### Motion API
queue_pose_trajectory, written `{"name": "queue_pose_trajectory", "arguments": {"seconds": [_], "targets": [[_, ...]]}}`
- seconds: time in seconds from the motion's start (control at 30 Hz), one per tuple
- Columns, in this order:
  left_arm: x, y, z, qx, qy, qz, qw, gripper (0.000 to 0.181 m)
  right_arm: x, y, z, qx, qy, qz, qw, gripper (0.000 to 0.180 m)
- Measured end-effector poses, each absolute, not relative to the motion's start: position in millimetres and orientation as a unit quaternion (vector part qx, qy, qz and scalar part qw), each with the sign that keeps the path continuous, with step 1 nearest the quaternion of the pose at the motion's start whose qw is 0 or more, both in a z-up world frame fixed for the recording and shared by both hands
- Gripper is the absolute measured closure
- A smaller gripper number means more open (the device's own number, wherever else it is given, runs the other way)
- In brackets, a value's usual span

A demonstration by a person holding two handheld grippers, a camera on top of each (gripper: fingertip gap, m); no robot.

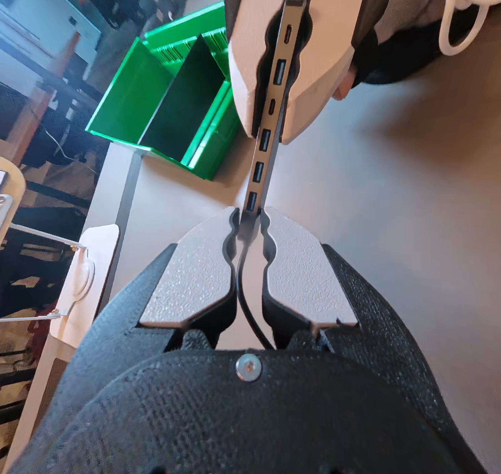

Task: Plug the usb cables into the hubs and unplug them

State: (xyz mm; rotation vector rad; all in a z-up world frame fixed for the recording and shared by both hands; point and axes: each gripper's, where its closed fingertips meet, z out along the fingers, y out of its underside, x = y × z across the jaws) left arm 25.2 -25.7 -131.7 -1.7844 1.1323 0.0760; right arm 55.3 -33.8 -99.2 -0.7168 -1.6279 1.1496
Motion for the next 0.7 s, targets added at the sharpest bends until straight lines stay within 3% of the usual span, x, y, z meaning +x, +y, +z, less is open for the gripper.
{"name": "queue_pose_trajectory", "arguments": {"seconds": [0.37,0.7], "targets": [[5,-37,-91,-0.692,0.358,-0.116,0.616,0.164,58,-28,-93,-0.308,-0.650,0.505,0.477,0.167],[-75,-15,-93,-0.705,0.234,-0.052,0.668,0.167,59,-18,-101,-0.298,-0.682,0.432,0.510,0.165]]}}
